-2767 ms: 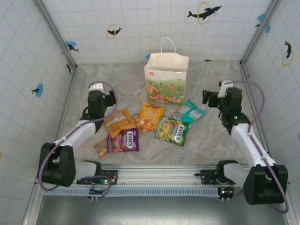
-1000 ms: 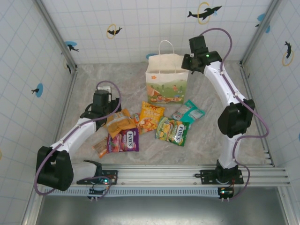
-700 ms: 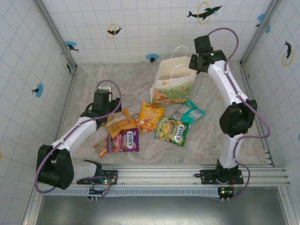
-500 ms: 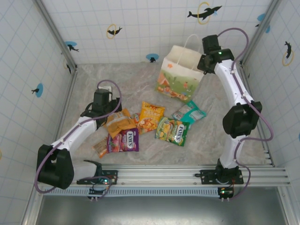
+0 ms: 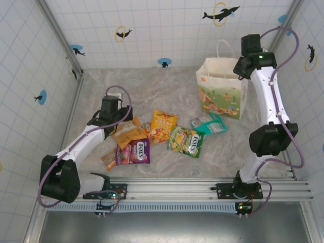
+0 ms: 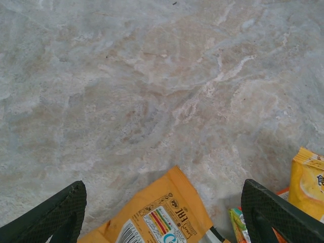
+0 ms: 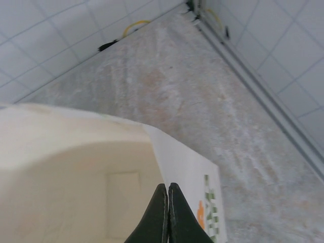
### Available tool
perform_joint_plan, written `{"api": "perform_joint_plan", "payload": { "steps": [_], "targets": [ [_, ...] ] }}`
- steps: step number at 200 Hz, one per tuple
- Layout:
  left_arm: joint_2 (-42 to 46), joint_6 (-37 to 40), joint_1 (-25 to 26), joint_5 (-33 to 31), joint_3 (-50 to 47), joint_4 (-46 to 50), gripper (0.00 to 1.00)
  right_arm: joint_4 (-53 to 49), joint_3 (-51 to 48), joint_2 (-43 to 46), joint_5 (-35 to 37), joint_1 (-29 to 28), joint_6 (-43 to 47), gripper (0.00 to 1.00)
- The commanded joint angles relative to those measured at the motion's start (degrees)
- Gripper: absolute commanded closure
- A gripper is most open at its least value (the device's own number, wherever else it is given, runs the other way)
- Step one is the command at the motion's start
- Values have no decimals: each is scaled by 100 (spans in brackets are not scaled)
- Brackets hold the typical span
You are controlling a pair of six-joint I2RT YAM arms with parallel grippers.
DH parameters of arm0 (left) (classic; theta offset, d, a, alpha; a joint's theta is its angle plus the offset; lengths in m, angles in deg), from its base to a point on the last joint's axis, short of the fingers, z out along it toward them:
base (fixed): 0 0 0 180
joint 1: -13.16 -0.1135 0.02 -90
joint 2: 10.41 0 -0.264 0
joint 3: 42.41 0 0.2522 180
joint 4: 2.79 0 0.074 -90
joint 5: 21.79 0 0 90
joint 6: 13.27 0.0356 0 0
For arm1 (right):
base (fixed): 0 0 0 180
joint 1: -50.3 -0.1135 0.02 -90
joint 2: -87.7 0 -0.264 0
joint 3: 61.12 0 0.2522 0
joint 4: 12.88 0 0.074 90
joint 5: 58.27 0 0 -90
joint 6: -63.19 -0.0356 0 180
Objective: Place the snacks into the paper bag
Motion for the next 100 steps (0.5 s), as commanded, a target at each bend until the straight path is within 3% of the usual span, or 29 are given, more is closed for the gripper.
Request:
{"api": "perform_joint_plan", "payload": {
  "steps": [1,100],
  "targets": [
    [-59,-82,39,184,139,89,19,-171,-438,412,132,209,21,100],
    [-213,-99,102,280,204,97,20,2138,-3554,2592,-308,1539,-448,100]
  ]
}}
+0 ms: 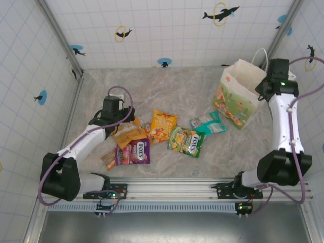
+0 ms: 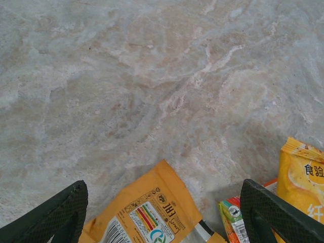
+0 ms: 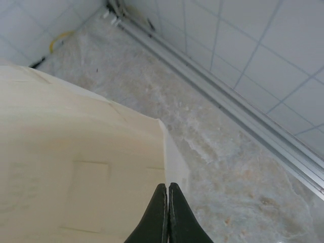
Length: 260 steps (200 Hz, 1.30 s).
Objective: Place the snacks into the paper bag
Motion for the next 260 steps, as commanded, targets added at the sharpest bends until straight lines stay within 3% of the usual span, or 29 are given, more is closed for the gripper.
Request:
{"api": "perform_joint_plan", "payload": {
  "steps": [1,60,115,140,167,212,228,260],
  "targets": [
    [-89,-95,39,96,204,95,20,917,-524,436,-71,193,-247,100],
    [-97,-123,56,163,234,118,20,1012,-1263,700,-1123,250,-666,100],
    [-80,-131,53,271,260,144,20,715,-1369,939,-970,-370,-1041,100],
    [-80,-131,48,341,260,152,20,527,-1293,1028,-727,-392,-1026,100],
    [-71,-131,54,352,251,143,20,228,-1079,969,-604,-284,-784,73],
    [-89,-131,55,335,246,170,21,-38,-387,838,-602,-194,60,52],
    [-102,-131,56,328,267,174,21,-30,-132,863,-751,-194,520,39],
    [-141,-125,56,388,321,192,21,196,151,1088,-1210,-268,1437,37]
  ]
}}
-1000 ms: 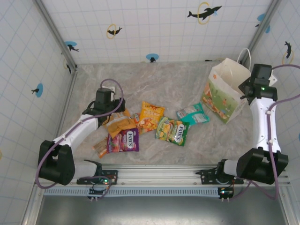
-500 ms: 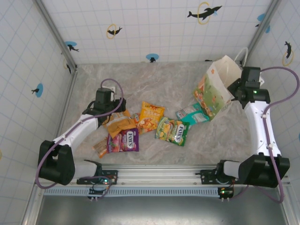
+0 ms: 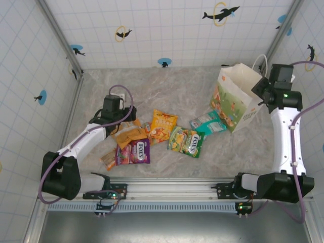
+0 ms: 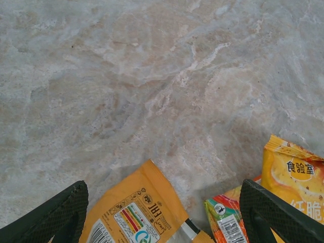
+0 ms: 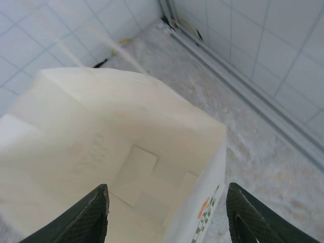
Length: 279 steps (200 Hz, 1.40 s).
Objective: Place the snacks into the paper bag
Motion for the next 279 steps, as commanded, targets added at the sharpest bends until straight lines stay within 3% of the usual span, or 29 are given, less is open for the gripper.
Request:
{"api": "perform_joint_plan", "payload": {
  "steps": [1,46,74,138,174,210,279],
  "targets": [
    [-76,-84,41,117,210,133,21,107,254,220,-440,-48,944,37],
    [-172,62,54,1157,210,-92,25,233,272,229,-1961,-136,2290,38],
    [-247,53,63,1491,258,-111,26,-168,324,-101,-2450,-267,2794,38],
    [-229,31,63,1450,234,-140,26,-588,49,-589,-1734,-765,3362,39],
    [-265,14,63,1497,222,-144,26,-486,71,-734,-1542,-826,3421,38],
    [-308,-30,63,1464,293,-90,25,-334,237,-554,-776,-705,3175,36],
    [-396,-56,72,1470,321,-85,26,-125,196,275,-1539,-200,3061,36]
  ]
}}
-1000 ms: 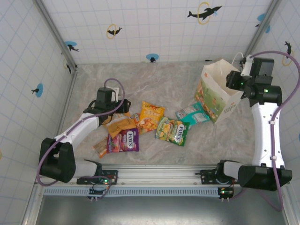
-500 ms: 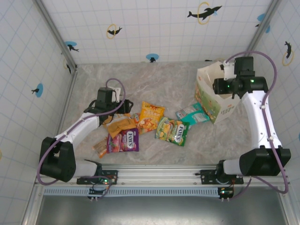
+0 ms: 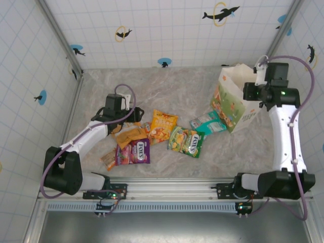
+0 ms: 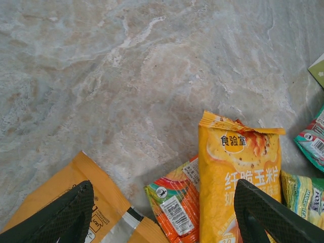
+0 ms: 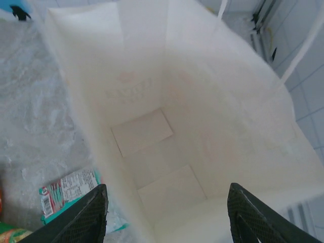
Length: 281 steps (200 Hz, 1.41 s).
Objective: Place the snacks into the paper bag
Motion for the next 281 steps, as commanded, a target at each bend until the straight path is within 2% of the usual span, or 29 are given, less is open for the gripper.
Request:
{"api": "perform_joint_plan", "payload": {
  "steps": [1,37,55,81,102,132,153,193,212,220,232,281],
  "targets": [
    [-84,-54,32,104,169,-65,26,172,103,327,-349,43,-28,36],
    [-84,-59,31,137,176,-76,26,256,-153,660,-1192,39,-92,36],
    [-84,-52,34,174,178,-74,26,297,-280,676,-1387,22,-55,35],
    [-75,-51,36,188,171,-74,26,110,-295,426,-1349,-88,116,35],
    [-75,-59,39,188,169,-65,26,50,-377,219,-946,-246,203,35],
    [-95,-94,60,222,204,-47,27,135,-580,27,-732,-372,348,35],
    [-93,-94,92,332,221,-26,28,175,-650,-172,-669,-387,411,41],
    [-243,-94,108,372,462,199,28,61,-402,-602,-520,-443,524,40],
    [-413,-94,118,358,685,331,29,-26,-361,-788,-833,-457,528,43],
    [-502,-94,120,382,771,387,30,-113,-344,-880,-899,-481,502,49],
    [-622,-58,141,493,867,499,31,-240,-334,-959,-896,-510,460,55],
    [-924,364,331,854,1239,1048,35,-619,-84,-935,-959,-532,374,69]
  ]
}}
